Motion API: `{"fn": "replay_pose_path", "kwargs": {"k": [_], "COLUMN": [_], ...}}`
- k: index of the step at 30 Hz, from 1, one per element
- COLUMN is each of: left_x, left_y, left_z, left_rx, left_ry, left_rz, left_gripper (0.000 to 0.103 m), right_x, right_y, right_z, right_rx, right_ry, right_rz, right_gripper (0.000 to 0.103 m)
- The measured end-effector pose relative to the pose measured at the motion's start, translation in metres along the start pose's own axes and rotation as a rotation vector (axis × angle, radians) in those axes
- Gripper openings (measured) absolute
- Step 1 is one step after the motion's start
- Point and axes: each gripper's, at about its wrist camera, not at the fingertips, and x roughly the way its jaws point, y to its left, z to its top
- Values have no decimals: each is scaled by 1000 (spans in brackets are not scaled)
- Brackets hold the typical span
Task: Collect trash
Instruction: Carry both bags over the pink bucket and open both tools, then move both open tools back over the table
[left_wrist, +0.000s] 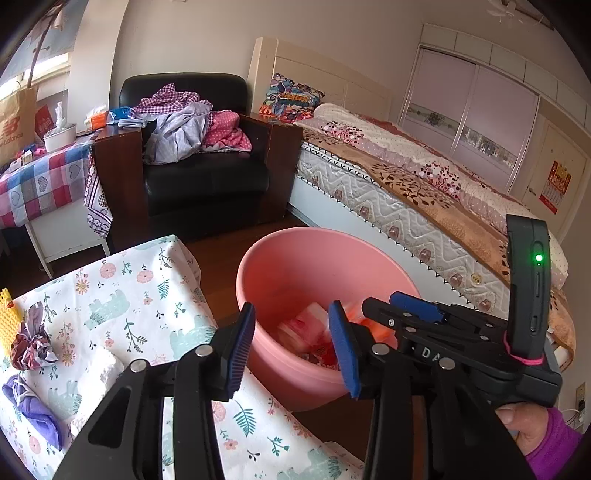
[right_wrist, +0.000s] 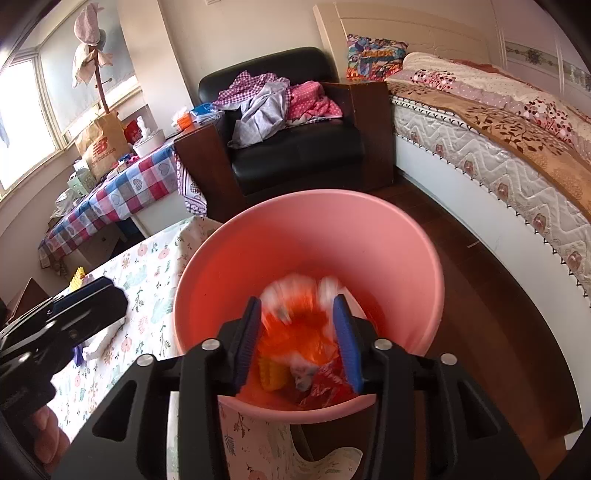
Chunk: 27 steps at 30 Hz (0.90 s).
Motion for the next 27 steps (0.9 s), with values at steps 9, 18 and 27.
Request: {"fn": "replay_pose_path", "kwargs": {"k": [9,18,27], "left_x": [-25,-61,-105], "left_y": [16,51,104], "left_z": [-17,-40,-73], "left_rx": [-34,-107,-195], "left_ry": [8,6,-9], "left_rz": [10,57,185], "left_gripper": [52,53,53], "right_x": [-6,-8,1], "right_y": [15,56,98], "right_z": [-1,-12,-25], "right_rx": [-29,-96,-153], "right_ry": [-1,28,74], "right_rz": [35,95,156], "right_gripper": [43,43,43]}}
